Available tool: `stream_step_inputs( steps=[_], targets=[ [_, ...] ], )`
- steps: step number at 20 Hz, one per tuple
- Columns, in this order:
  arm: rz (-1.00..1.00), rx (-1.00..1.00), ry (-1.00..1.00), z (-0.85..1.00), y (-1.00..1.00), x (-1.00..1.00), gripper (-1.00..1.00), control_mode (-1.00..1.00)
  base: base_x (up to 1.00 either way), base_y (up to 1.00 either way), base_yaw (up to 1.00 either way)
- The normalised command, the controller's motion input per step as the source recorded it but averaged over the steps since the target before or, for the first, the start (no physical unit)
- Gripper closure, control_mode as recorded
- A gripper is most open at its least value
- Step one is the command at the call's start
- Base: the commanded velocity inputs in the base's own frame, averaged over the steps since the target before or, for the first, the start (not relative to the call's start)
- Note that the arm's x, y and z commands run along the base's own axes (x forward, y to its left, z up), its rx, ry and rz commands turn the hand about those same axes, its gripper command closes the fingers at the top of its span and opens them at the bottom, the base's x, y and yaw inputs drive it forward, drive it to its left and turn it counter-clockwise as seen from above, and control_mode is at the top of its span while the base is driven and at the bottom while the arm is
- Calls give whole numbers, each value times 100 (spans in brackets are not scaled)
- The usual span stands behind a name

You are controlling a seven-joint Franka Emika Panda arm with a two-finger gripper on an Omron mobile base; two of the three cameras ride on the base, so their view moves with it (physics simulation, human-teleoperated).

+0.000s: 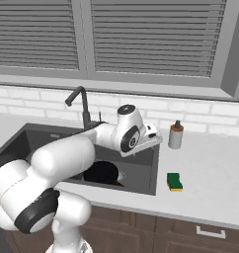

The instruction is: Pick the pan and sponge and place them into the sink. Then turn on the water.

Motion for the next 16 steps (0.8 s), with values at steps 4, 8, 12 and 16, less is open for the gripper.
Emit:
stream_step_inputs(
  steps=[4,8,12,16],
  targets=[
    [-33,0,2,-5,-49,-16,-100,-100,0,0,0],
    [-21,2,0,-19,-47,-26,-100,-100,0,0,0],
    [-7,3,0,-18,-28,-17,-100,-100,0,0,0],
    [-1,5,0,-18,-29,-12,-100,-100,0,0,0]
  ],
)
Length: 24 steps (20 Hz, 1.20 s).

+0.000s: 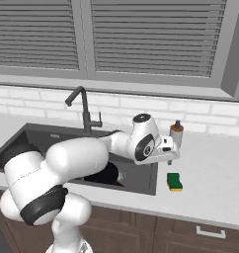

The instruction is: Pick the pan and sponge and place them into the sink. Then turn on the water.

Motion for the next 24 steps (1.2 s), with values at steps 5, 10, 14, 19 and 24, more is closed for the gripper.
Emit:
stream_step_inputs(
  steps=[5,10,14,19,24],
  targets=[
    [0,6,0,-18,-35,0,-100,-100,0,0,0],
    [0,7,0,-20,-45,0,-100,-100,0,0,0],
    [0,6,0,-28,-19,-1,-100,-100,0,0,0],
    [0,9,0,-30,0,-1,-100,-100,0,0,0],
    [0,7,0,-17,-11,0,-100,-100,0,0,0]
  ],
)
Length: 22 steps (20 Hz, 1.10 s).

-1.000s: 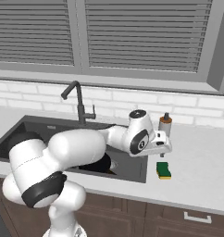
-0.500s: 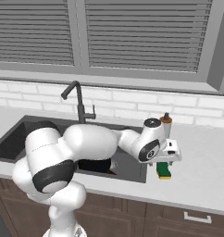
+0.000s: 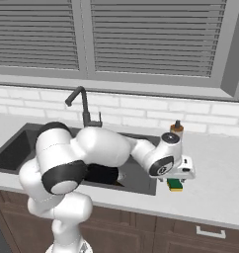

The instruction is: Pick the pan and sponge and place them into the sink. Then turn on the water.

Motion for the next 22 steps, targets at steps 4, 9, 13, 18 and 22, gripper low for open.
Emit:
stream_step_inputs(
  steps=[4,9,13,18,22],
  targets=[
    [1,2,0,-16,-15,0,-100,-100,0,0,0],
    [3,0,3,-19,-2,4,-100,-100,0,0,0],
    [7,1,11,-22,-1,14,-100,-100,0,0,0],
    [11,2,12,-23,-17,20,-100,-100,0,0,0],
    [16,3,1,-16,-40,9,-100,-100,0,0,0]
  ],
)
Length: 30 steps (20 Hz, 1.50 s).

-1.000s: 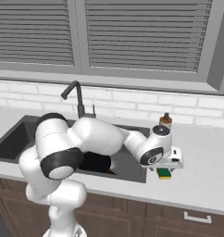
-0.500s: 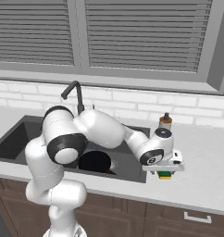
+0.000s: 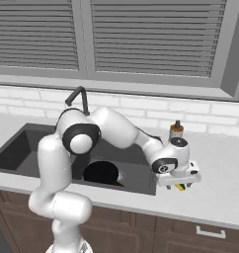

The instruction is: Pick the pan and sponge and place them into the sink. Then turn on the water.

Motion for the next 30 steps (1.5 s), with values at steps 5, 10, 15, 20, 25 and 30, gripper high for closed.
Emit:
stream_step_inputs(
  steps=[5,10,15,20,25,30],
  targets=[
    [8,1,6,-32,-8,1,-100,-100,0,0,0],
    [0,7,18,-42,0,0,100,-100,0,0,0],
    [1,14,20,-41,8,0,100,-100,0,0,0],
    [10,11,2,-25,23,-10,100,-100,0,0,0],
    [19,1,-21,-3,69,-18,100,-100,0,0,0],
    [22,0,-39,0,91,-4,100,-100,0,0,0]
  ],
)
